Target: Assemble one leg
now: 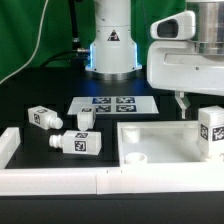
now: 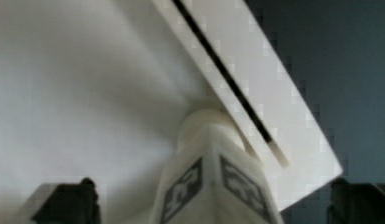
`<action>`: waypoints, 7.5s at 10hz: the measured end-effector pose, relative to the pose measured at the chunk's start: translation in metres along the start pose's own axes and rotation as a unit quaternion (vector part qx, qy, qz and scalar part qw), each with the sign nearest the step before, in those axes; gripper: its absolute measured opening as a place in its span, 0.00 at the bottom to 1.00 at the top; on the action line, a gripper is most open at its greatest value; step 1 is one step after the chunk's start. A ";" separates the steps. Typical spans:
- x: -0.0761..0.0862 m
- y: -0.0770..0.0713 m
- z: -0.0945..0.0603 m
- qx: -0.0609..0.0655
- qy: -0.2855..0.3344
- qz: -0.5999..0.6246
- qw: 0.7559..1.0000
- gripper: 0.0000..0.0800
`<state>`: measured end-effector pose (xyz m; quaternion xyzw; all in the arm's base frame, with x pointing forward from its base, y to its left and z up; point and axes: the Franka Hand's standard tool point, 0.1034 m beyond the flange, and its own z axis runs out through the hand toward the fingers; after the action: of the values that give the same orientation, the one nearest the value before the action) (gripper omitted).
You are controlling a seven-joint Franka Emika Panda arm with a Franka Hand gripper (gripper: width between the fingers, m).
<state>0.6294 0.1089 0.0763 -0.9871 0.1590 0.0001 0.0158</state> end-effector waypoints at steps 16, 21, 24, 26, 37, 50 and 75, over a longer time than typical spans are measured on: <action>0.006 -0.017 0.004 0.034 -0.016 0.603 0.797 0.36; -0.003 -0.010 0.009 0.013 -0.039 0.320 0.946 0.74; -0.002 -0.007 0.009 0.019 -0.028 0.244 0.969 0.81; 0.005 -0.004 0.006 -0.005 -0.006 0.037 0.999 0.81; 0.010 -0.007 0.008 0.011 -0.018 0.419 0.908 0.36; 0.009 -0.004 0.008 0.004 0.001 -0.006 1.000 0.81; 0.006 -0.006 0.015 0.027 -0.005 0.009 1.000 0.81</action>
Offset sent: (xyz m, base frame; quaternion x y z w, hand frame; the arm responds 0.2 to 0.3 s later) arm 0.0000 0.0000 0.0000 0.0000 0.0000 0.0000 1.0000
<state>0.6375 0.1129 0.0619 -0.9850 0.1674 0.0008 0.0432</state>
